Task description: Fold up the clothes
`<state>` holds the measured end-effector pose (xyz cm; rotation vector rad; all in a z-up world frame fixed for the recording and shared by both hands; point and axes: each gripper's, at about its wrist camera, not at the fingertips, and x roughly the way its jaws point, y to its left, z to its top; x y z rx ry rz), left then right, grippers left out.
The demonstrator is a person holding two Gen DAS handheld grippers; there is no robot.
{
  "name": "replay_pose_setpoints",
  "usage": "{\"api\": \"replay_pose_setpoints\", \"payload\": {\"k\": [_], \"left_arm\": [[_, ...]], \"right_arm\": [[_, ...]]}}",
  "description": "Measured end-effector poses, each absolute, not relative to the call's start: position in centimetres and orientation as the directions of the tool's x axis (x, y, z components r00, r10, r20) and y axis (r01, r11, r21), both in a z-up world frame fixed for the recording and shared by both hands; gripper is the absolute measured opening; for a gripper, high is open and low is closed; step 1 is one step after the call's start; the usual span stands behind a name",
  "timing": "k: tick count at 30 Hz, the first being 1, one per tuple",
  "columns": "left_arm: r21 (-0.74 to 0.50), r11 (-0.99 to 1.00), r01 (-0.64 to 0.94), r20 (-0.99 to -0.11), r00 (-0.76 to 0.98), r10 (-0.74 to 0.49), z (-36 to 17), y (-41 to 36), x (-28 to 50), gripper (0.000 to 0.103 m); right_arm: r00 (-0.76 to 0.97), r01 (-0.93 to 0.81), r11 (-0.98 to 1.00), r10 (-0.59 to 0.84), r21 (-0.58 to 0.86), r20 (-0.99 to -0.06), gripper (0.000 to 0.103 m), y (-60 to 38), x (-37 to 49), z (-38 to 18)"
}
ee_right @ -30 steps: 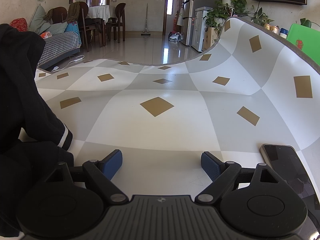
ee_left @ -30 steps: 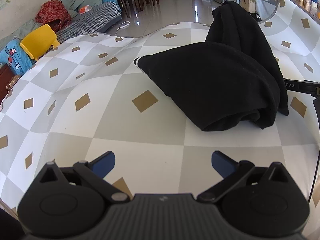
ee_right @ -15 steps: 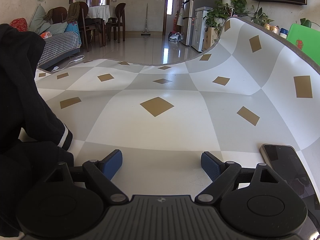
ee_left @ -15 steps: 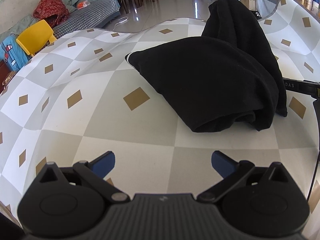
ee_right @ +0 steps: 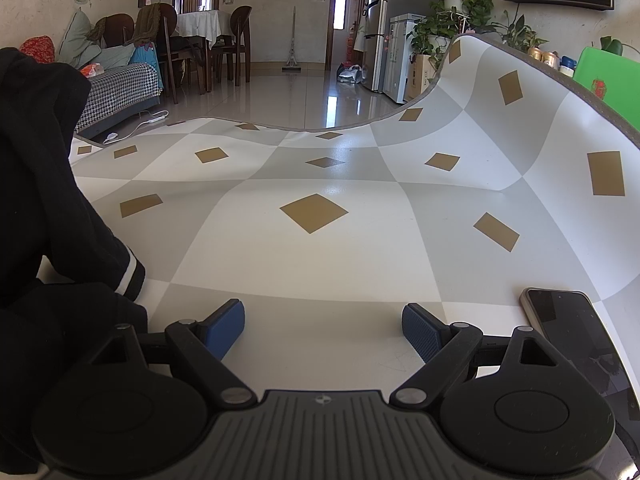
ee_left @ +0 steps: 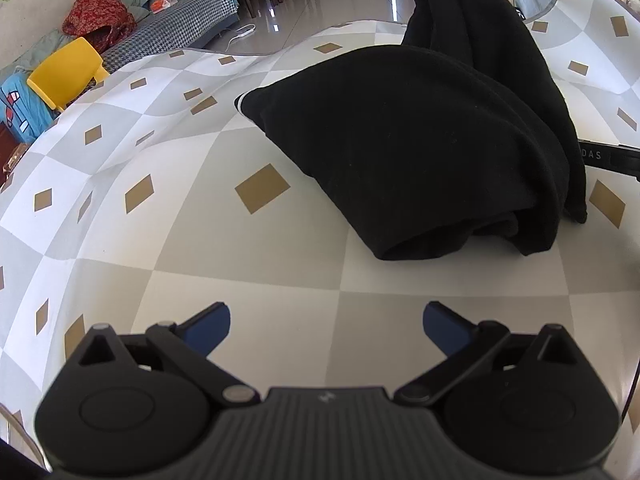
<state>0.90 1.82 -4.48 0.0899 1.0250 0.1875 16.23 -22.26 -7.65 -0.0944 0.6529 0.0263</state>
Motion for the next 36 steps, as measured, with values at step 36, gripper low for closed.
{"api": "replay_pose_setpoints", "payload": {"k": [36], "left_arm": [[0.171, 0.979, -0.110, -0.842, 0.500, 0.203, -5.1, 1.4, 0.5, 0.103]], "right_arm": [[0.592, 0.025, 0.997, -0.071, -0.069, -0.803, 0.084, -20.6, 7.8, -5.4]]}}
